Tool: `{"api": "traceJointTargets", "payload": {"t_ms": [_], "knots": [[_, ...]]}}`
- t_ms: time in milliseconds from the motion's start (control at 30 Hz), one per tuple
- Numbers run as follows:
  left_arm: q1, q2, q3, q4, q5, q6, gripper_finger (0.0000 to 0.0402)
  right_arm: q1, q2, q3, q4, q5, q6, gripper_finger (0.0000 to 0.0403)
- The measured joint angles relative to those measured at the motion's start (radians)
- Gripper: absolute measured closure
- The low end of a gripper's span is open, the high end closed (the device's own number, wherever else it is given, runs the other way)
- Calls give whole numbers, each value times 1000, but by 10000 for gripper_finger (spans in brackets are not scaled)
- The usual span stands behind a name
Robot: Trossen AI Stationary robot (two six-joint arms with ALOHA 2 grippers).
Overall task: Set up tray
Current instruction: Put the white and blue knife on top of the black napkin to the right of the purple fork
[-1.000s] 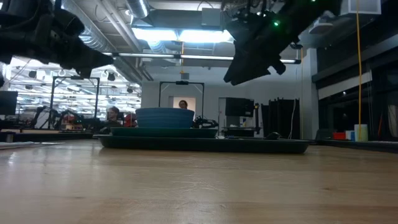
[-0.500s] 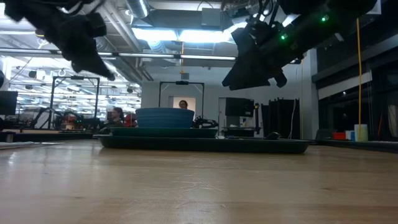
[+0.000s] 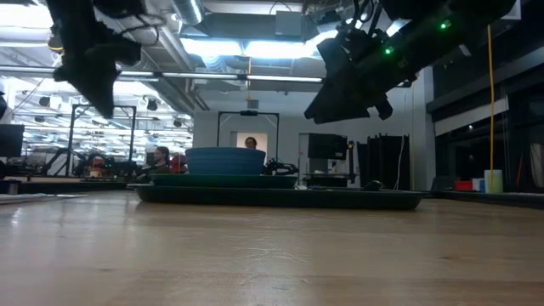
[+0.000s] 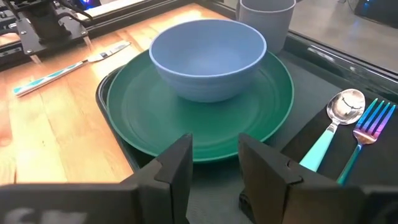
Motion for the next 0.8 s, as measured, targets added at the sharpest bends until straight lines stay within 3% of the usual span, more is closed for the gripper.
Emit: {"api": "traceJointTargets", "payload": {"t_ms": [133,333,567,800], "knots": [[0,14,-57,3,5,-45,400,8,0,0,-6,0,0,270],[0,22,-133,2,97,-123,399,10,0,0,-11,-1,-21,270],[-40,21,-171,5,90,-269,398,10,0,0,-29,-8,-28,270],[-177,28,-197,31,20,-427,400,10,0,0,-105,-10,-22,270]]}}
